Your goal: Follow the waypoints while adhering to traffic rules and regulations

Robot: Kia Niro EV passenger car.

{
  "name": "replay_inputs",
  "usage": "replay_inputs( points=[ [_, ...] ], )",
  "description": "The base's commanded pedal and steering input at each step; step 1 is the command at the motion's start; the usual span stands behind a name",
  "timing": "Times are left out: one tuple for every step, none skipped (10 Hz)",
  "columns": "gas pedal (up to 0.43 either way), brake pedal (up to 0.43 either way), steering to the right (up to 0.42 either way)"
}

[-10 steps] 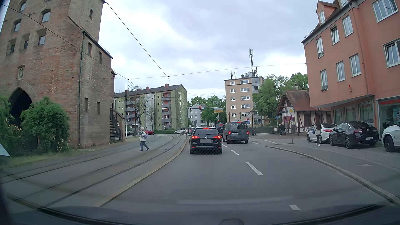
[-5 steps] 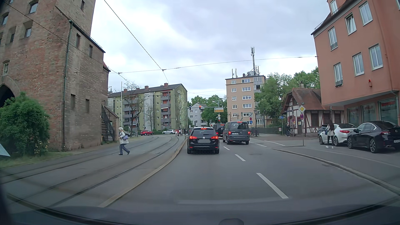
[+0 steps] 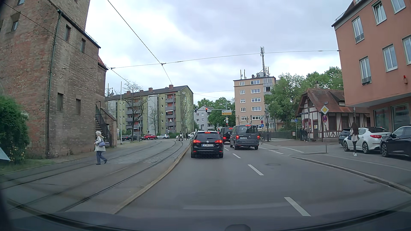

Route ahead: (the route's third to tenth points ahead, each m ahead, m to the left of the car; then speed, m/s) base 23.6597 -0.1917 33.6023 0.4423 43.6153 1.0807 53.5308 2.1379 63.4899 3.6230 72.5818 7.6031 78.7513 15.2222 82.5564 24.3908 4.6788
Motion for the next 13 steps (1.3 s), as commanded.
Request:
replay_inputs(
  points=[
    [0.098, 0.0, -0.016],
    [0.118, 0.0, -0.017],
    [0.13, 0.0, -0.02],
    [0.13, 0.0, -0.022],
    [0.13, 0.0, -0.022],
    [0.13, 0.0, -0.022],
    [0.13, 0.0, -0.022],
    [0.13, 0.0, -0.023],
    [0.13, 0.0, -0.024],
    [0.13, 0.0, -0.023],
    [0.118, 0.0, -0.024],
    [0.118, 0.0, -0.023],
    [0.118, 0.0, -0.023]
  ],
)
